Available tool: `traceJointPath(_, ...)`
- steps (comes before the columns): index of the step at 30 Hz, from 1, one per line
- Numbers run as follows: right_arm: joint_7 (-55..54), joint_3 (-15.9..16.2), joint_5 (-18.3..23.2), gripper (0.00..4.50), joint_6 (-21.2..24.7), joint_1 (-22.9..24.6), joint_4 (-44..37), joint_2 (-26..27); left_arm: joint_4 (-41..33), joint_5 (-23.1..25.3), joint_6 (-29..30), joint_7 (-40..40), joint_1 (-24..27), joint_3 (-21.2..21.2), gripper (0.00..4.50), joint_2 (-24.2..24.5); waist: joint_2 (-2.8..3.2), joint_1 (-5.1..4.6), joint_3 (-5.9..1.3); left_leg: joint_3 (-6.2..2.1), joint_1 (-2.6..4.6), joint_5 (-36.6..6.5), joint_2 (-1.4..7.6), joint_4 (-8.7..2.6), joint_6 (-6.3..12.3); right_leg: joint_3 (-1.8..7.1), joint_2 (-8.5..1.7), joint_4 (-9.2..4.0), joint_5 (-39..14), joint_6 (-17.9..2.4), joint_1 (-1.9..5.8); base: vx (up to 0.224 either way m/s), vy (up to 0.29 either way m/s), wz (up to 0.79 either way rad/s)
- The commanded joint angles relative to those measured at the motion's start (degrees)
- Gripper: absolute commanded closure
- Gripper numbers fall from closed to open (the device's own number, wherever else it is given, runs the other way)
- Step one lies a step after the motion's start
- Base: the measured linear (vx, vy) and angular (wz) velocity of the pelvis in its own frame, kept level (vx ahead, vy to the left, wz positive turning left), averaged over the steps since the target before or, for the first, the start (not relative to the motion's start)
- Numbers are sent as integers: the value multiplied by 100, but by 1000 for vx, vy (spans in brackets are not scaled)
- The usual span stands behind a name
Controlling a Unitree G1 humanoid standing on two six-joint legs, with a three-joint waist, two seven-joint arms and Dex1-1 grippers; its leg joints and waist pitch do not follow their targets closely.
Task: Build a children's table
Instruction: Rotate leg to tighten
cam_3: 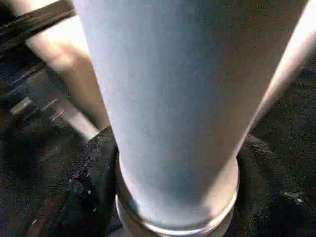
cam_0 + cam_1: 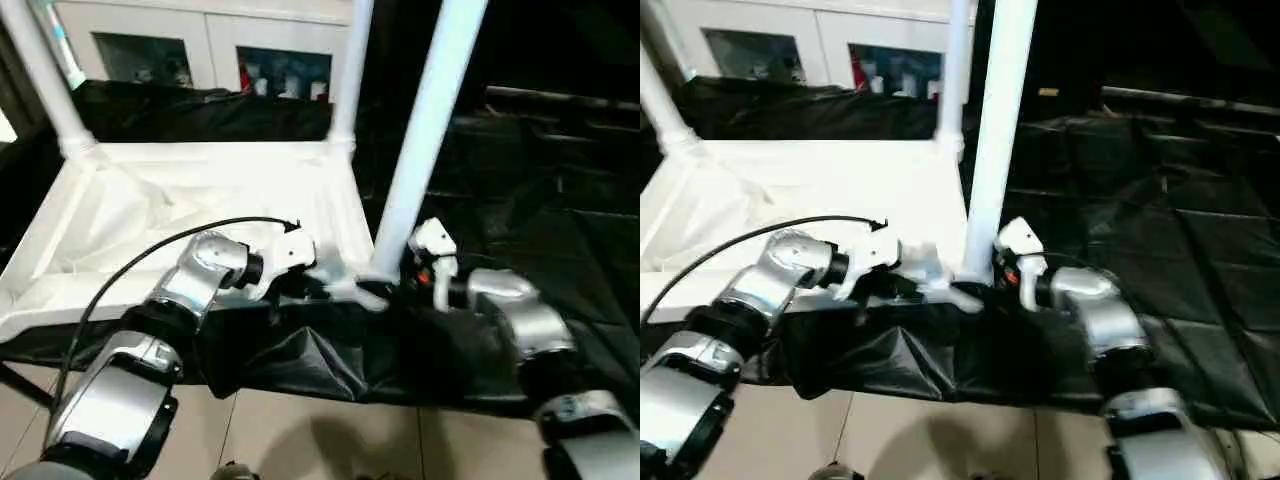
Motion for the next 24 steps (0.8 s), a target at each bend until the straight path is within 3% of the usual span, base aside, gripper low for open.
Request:
traceJointPath(1, -976, -212, -178, 175, 122, -81, 356, 101, 170, 4, 177, 420, -96, 58, 450, -214, -30, -13, -311, 38, 27, -1191, 25, -356, 130, 279, -368, -515, -1890, -939, 270, 0, 0, 0)
traceJointPath(2, -1959, -498, -126, 175, 277, -185, 616, 380, 329, 60, 382, 939, -225, 122, 450, -384, -38, -32, -318, 28, 3, -1179, 23, -358, 86, 278, -360, -506, -1949, -880, 292, 0, 0, 0)
traceJointPath(4, -2625, -702, -34, 176, 447, -257, 799, 630, 479, 92, 568, 1479, -349, 186, 450, -613, -33, -60, -302, 23, 34, -1259, 17, -373, 22, 274, -358, -550, -2151, -815, 256, 0, 0, 0)
traceJointPath(5, -2922, -725, -51, 176, 418, -287, 874, 774, 546, 102, 665, 1741, -409, 207, 450, -765, -3, -47, -322, 32, 49, -1231, 21, -359, 26, 289, -360, -544, -2049, -824, 256, 0, 0, 0)
traceJointPath(10, -3675, -669, -191, 176, 191, -488, 1135, 1287, 670, 121, 796, 2338, -561, 214, 450, -1296, -3, -16, -344, 41, 15, -1029, 15, -348, 160, 300, -342, -483, -1301, -979, 281, 0, 0, 0)
traceJointPath(13, -3615, -523, -397, 176, -93, -588, 1228, 1317, 714, 168, 715, 2360, -584, 167, 450, -1346, -4, -21, -349, 35, -2, -1023, 3, -349, 166, 294, -344, -478, -1284, -968, 305, 0, 0, 0)
traceJointPath(15, -3498, -553, -354, 120, -162, -578, 1187, 1306, 726, 173, 673, 2336, -579, 158, 450, -1316, -15, -20, -343, 39, -4, -1044, 2, -349, 224, 305, -339, -474, -1214, -977, 307, 0, 0, 0)
traceJointPath(17, -3243, -568, -271, 97, -227, -560, 1110, 1238, 701, 168, 587, 2227, -546, 131, 450, -1232, -13, -18, -342, 36, -16, -1069, -5, -348, 263, 306, -339, -477, -1221, -979, 322, 0, 0, 0)
traceJointPath(24, -1646, -163, -350, 97, -330, -406, 692, 572, 574, 142, 168, 1477, -410, 63, 450, -874, -33, -8, -346, 38, -41, -1012, -9, -333, 414, 304, -335, -483, -1214, -950, 348, 0, 0, 0)
